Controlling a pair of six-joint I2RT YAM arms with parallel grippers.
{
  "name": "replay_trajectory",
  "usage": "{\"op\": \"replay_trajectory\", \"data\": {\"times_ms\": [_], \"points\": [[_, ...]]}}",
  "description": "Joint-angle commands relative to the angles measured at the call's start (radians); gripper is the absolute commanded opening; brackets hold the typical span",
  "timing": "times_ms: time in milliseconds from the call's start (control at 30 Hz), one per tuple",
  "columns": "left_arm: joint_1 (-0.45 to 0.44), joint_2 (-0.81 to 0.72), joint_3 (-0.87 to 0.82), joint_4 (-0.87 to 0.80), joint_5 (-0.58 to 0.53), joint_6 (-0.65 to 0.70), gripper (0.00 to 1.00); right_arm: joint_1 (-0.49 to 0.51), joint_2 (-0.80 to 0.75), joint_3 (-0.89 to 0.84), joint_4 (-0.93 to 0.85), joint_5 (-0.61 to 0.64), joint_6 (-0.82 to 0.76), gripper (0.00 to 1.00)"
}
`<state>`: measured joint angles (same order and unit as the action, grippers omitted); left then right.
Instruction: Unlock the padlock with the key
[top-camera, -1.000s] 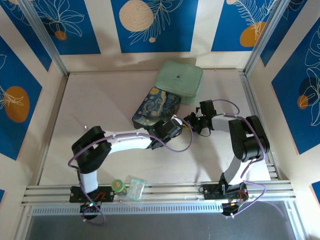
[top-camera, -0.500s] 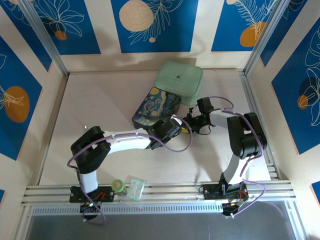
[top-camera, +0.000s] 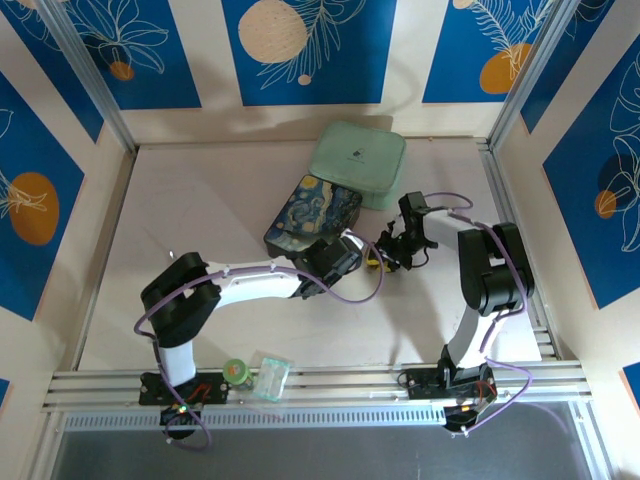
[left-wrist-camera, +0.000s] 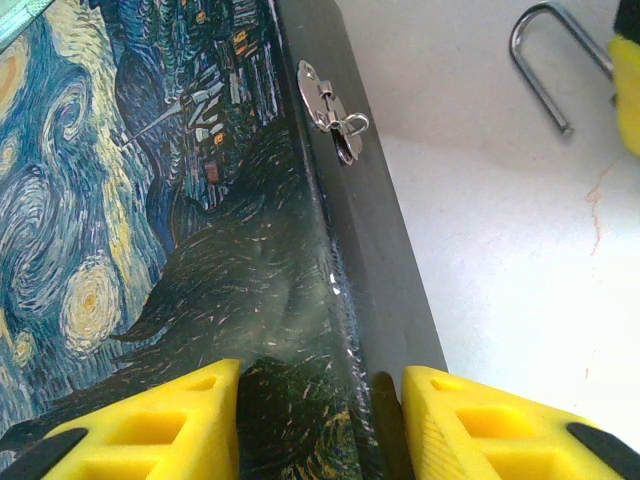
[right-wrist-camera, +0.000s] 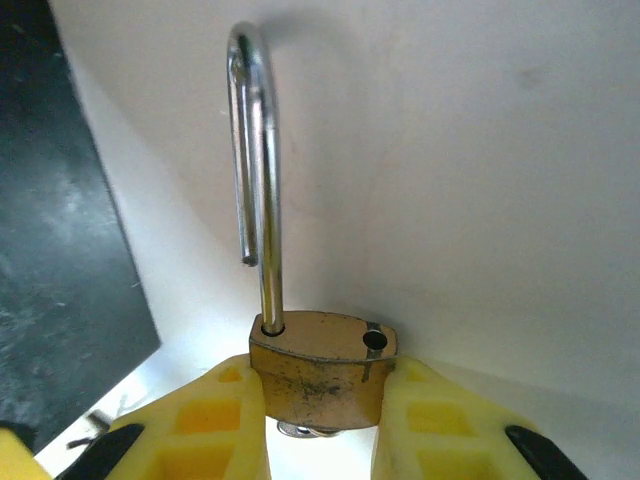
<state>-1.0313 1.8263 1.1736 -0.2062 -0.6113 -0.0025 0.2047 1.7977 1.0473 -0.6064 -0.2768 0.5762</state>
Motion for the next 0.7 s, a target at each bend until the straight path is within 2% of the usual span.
{"op": "replay_trajectory", "data": {"times_ms": [0, 167, 333, 500, 667], "points": [[0.035, 0.045, -0.064, -0.152, 0.073, -0.036, 0.42, 0.05, 0.044, 0.1, -0.22, 0.216, -0.037, 0.13], [0.037, 0.039, -0.069, -0.147, 0.07, -0.033, 0.42, 0.052, 0.128, 0.159, -0.325, 0.318, -0.078, 0.13], [0.04, 0.037, -0.069, -0.147, 0.06, -0.032, 0.42, 0.057, 0.146, 0.17, -0.346, 0.382, -0.087, 0.15], [0.043, 0.028, -0.072, -0.175, -0.003, -0.048, 0.46, 0.077, 0.155, 0.202, -0.414, 0.531, -0.095, 0.16], [0.057, -0.01, -0.11, -0.186, -0.049, -0.072, 0.54, 0.089, 0.147, 0.206, -0.431, 0.592, -0.088, 0.22]]}}
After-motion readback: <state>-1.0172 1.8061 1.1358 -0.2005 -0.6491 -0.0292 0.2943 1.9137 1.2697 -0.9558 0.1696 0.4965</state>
